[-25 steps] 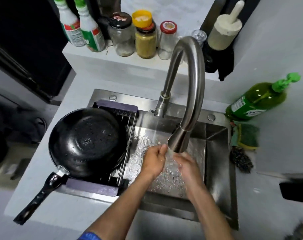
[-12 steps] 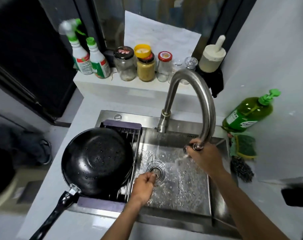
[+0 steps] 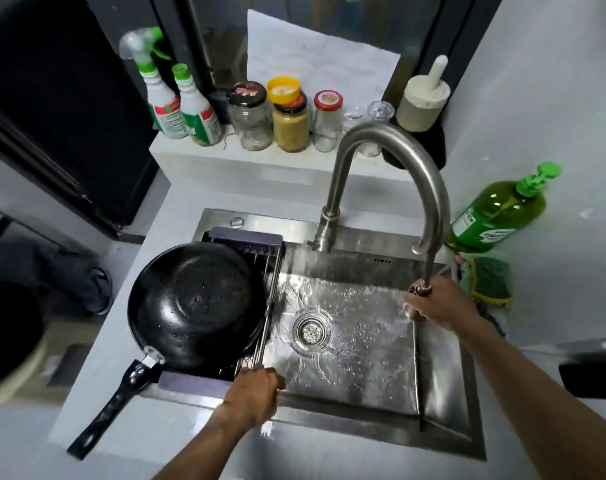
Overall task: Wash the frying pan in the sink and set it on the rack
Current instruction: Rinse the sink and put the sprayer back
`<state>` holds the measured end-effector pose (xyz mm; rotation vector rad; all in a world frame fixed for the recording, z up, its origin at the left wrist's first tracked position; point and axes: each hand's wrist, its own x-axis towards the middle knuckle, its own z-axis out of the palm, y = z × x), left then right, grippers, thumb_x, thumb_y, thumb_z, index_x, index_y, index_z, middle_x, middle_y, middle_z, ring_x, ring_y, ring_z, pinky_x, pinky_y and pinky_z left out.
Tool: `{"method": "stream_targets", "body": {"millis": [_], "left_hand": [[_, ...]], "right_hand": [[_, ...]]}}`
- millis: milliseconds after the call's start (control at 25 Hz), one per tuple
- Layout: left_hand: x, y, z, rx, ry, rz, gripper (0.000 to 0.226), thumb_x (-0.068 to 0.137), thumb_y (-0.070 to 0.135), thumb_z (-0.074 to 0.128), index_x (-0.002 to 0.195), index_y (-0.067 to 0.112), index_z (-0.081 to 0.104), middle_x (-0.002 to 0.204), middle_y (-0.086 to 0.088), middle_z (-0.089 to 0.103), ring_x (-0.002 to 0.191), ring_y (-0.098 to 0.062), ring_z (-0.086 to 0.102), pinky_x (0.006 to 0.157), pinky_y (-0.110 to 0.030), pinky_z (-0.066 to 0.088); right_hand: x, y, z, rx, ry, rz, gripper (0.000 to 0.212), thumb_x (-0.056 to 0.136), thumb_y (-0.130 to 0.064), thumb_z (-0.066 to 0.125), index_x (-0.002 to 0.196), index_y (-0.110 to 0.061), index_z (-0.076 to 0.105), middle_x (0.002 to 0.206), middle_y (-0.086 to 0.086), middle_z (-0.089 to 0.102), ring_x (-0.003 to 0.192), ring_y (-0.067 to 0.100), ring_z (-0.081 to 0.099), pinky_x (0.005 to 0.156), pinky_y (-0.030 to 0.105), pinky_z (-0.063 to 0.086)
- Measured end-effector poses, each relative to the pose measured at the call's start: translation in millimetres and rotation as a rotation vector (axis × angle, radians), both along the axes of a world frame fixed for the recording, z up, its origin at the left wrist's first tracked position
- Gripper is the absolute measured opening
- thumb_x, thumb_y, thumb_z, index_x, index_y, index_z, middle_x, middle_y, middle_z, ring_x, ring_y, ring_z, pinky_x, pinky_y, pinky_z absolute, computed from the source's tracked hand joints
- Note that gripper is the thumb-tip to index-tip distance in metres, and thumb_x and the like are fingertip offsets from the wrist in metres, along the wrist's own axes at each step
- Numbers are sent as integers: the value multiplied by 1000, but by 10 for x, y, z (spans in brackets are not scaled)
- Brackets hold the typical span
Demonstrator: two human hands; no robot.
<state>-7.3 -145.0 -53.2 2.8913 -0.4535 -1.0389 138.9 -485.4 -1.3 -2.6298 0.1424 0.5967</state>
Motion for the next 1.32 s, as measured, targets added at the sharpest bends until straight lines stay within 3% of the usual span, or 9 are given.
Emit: {"method": "stream_targets", "body": {"millis": [80,280,480,600,840,960,1080,1160,1320], "left_hand": [[-93,76,-39,82,12,-7,38,95,30,43,130,20,52,127,-5,61,120,-28,52,100,-39,39],[-250,208,-170,97,-24,37,54,93,32,45,142,12,38,133,-6,56,121,-28,50,102,-37,38],[-242,223,-203,31,-74,121,41,91,24,46,128,10,54,124,-9,64,117,-25,56,104,-30,32],[-282,275,-192,-58,-101,148,38,92,21,44,127,10,53,119,-10,66,111,-26,59,102,-30,32],[-316,402,-288,-327,-9,391,31,88,23,54,116,21,66,108,-1,71,99,-18,64,89,-23,43],[-274,479,-280,-379,52,650,20,87,23,62,104,28,72,97,6,73,90,-11,66,78,-21,49],[-287,473,-293,-368,69,673,17,87,22,63,100,25,74,96,5,74,92,-14,68,80,-22,49],[-285,452,-290,-368,71,681,19,87,23,63,103,25,74,101,5,74,94,-12,66,79,-18,46],[-276,422,-316,-350,75,723,19,88,22,63,103,25,73,102,5,74,91,-10,66,77,-16,45]], "right_hand": [[-100,13,11,-39,58,28,32,91,-34,67,61,-24,62,56,-9,61,49,0,59,47,20,36],[-476,295,-97,-43,136,84,32,88,-37,65,63,-18,66,63,-2,67,64,17,68,63,32,53],[-735,744,-176,331,231,20,16,86,-30,70,71,-30,76,65,-5,73,58,6,69,55,24,51],[-721,628,-169,305,163,7,17,88,-31,70,72,-34,75,68,-9,74,63,3,70,62,22,51],[-1332,1274,-386,630,-92,-509,13,81,-33,80,75,-25,72,69,-8,74,65,9,72,58,18,51],[-1034,1356,-271,409,-115,-248,29,84,-51,70,73,-25,70,65,-15,71,56,-4,63,52,12,44],[-831,1638,-140,588,1,-125,27,82,-54,69,77,-28,75,71,-18,73,57,-5,63,51,13,46],[-726,1771,-159,716,33,-231,26,79,-49,74,82,-24,77,72,-9,75,60,5,67,54,26,54],[-421,1779,-192,709,-76,-555,20,80,-35,79,93,-22,76,65,-8,72,49,1,57,42,16,41]]}}
